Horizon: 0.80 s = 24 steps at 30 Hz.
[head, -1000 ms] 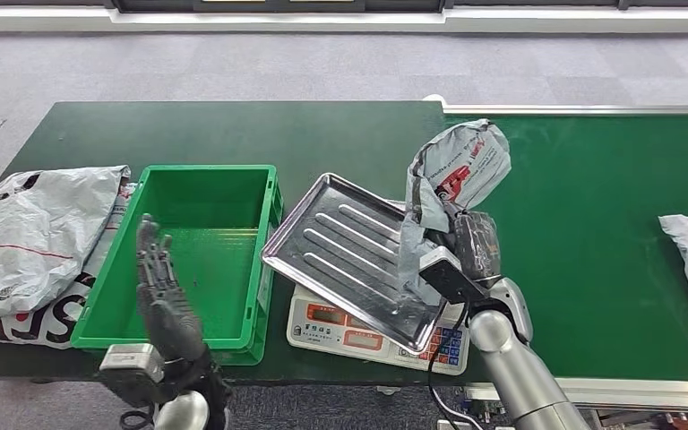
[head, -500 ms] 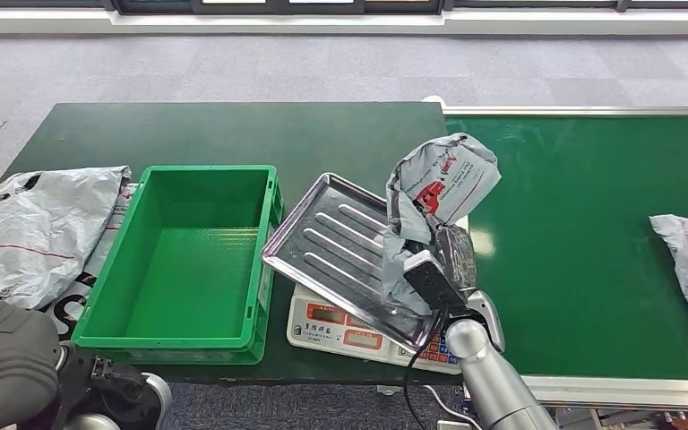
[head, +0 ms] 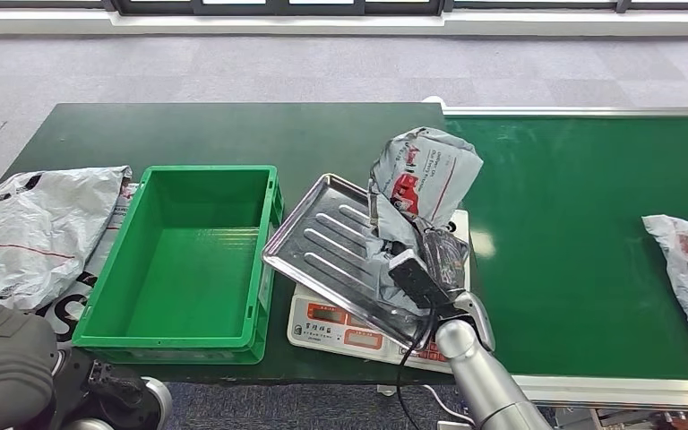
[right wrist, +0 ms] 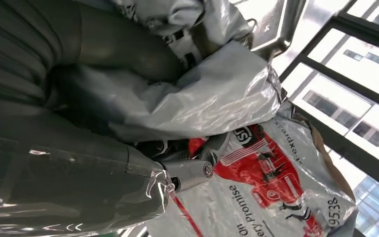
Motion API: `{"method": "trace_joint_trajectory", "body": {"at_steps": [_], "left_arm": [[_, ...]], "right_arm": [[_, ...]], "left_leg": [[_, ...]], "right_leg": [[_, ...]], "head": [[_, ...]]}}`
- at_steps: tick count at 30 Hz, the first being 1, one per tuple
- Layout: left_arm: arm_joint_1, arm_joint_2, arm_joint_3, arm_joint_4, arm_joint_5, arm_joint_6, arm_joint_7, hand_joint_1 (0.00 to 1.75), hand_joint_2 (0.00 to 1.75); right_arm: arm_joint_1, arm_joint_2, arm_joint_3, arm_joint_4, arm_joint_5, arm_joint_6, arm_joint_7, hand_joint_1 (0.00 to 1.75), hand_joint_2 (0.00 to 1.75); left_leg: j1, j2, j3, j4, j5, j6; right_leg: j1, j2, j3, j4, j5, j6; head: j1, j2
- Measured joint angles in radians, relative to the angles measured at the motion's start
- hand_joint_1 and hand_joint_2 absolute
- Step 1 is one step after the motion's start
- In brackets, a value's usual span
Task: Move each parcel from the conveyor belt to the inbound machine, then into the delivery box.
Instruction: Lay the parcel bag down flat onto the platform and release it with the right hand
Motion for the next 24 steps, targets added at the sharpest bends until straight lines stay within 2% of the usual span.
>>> {"method": "trace_joint_trajectory", "body": {"at_steps": [6,18,24], "left_arm": [[0.001,0.000,0.000,0.023,-0.014,0.000,0.000,0.00,0.00],[0.002,0.000,0.000,0.050,-0.016,0.000,0.000,0.00,0.00],[0.013,0.000,0.000,0.062,-0.006,0.000,0.000,0.00,0.00]], "right_arm": [[-0.005,0.003,0.000,0.017,0.082,-0.078,0.033,0.00,0.00],[-0.002,0.003,0.001,0.029,0.100,-0.093,0.036,0.00,0.00],[0.037,0.003,0.008,-0.004,0.136,-0.129,0.024,0.00,0.00]], "left_leg": [[0.000,0.000,0.000,0.000,0.000,0.000],[0.000,0.000,0.000,0.000,0.000,0.000],[0.000,0.000,0.000,0.000,0.000,0.000]], "right_leg": [[0.000,0.000,0.000,0.000,0.000,0.000],[0.000,0.000,0.000,0.000,0.000,0.000],[0.000,0.000,-0.001,0.000,0.000,0.000]], "head": [[0.000,0.000],[0.000,0.000],[0.000,0.000]]}}
